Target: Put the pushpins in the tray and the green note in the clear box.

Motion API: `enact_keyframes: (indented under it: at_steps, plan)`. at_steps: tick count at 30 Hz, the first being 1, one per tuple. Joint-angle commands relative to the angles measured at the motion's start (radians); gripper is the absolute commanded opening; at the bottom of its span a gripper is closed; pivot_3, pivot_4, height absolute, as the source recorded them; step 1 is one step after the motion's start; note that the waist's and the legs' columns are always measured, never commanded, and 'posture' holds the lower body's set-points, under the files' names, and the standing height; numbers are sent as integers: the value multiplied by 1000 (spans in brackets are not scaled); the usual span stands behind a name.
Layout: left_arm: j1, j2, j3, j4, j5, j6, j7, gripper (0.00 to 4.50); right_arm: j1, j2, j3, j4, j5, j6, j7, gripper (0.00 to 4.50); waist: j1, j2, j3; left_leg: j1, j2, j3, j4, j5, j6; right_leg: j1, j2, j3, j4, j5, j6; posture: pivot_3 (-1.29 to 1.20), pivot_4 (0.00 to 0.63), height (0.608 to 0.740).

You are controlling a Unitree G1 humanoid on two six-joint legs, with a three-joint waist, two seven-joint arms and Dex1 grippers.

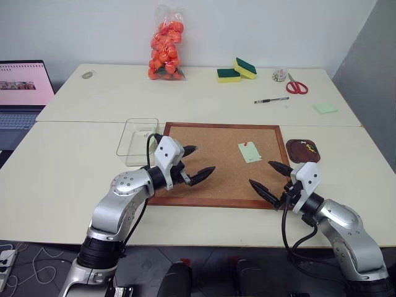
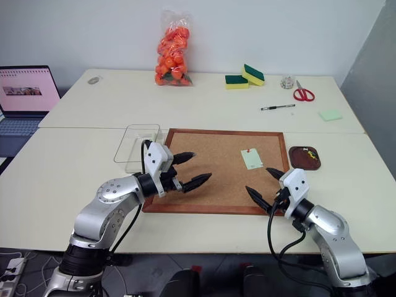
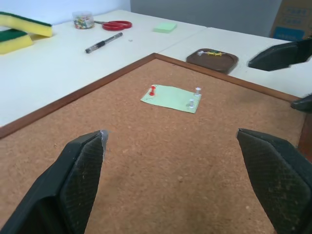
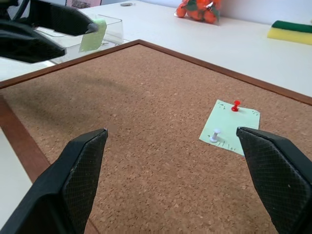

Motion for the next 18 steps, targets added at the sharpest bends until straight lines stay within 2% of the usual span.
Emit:
enact_keyframes:
  at_steps: [1,2,8,18]
  plan:
    - [-43,30,1,48,36,-79,-36,4112,15,-24,-38,-66,30,18,4,4500,0,0,0,0,0,0,0,0,0,0,0,0,0,0,0,0,150,740]
    - [-50,34,-4,64,43,-90,-44,4034,19,-28,-44,-73,33,32,-1,4500,0,0,0,0,0,0,0,0,0,0,0,0,0,0,0,0,150,740]
    - [-130,23,-53,199,110,-154,-69,2845,14,-50,-77,-99,60,121,-29,4500,1,0,0,0,0,0,0,0,0,0,0,0,0,0,0,0,150,740]
    - [-209,-49,-107,431,181,-238,-83,937,0,-52,-71,-142,45,203,-83,4500,0,0,0,0,0,0,0,0,0,0,0,0,0,0,0,0,150,740]
